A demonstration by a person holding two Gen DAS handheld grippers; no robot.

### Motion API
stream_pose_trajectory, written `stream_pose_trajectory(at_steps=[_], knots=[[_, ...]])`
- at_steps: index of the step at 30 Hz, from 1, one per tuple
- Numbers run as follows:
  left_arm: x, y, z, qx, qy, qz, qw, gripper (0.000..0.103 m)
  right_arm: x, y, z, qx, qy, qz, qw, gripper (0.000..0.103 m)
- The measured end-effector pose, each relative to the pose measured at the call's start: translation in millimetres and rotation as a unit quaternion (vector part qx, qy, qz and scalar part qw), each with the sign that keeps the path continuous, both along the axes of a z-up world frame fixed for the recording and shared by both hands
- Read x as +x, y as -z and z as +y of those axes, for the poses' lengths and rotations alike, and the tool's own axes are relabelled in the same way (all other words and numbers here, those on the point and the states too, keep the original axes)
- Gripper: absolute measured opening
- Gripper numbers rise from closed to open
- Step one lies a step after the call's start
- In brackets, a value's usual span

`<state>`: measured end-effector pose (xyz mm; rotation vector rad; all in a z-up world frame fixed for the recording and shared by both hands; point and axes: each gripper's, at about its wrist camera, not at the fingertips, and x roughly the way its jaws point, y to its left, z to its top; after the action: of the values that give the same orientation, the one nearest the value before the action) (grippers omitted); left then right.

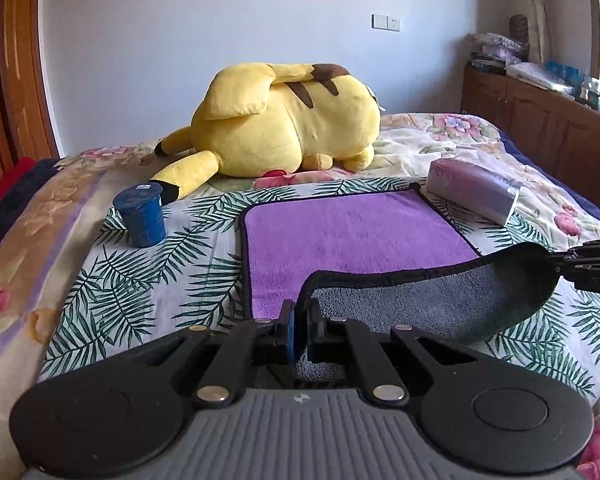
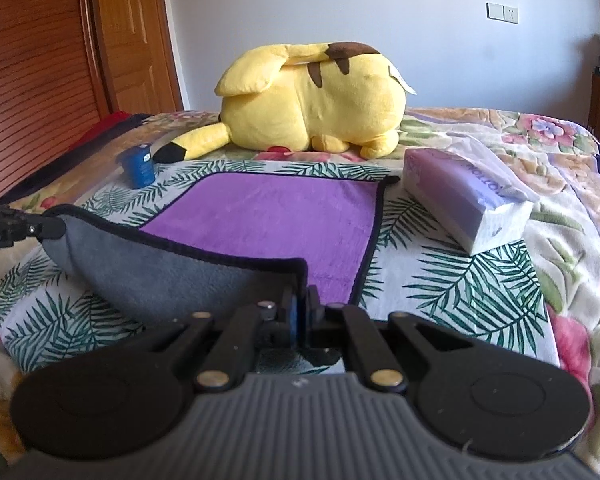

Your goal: Fold towel

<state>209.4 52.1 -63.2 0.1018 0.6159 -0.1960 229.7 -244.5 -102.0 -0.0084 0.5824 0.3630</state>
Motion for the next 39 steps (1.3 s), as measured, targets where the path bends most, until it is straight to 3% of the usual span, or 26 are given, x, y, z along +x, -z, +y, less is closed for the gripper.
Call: stream_pose_trajectory(at_steps=[22,39], knots=[[25.9,-0.5,-5.2,0.006,0.011,-0.011,0.9999,0.005,21.7,3.8,5.6,-0.017,-0.006,-0.006,1.000,0.004],[54.4,-14.1,-4.2,0.010,0.016,-0.035,0.9992,0.005,42.9,-20.0,2.8,-0.028,-0.009,-0.049,0.998,0.004]])
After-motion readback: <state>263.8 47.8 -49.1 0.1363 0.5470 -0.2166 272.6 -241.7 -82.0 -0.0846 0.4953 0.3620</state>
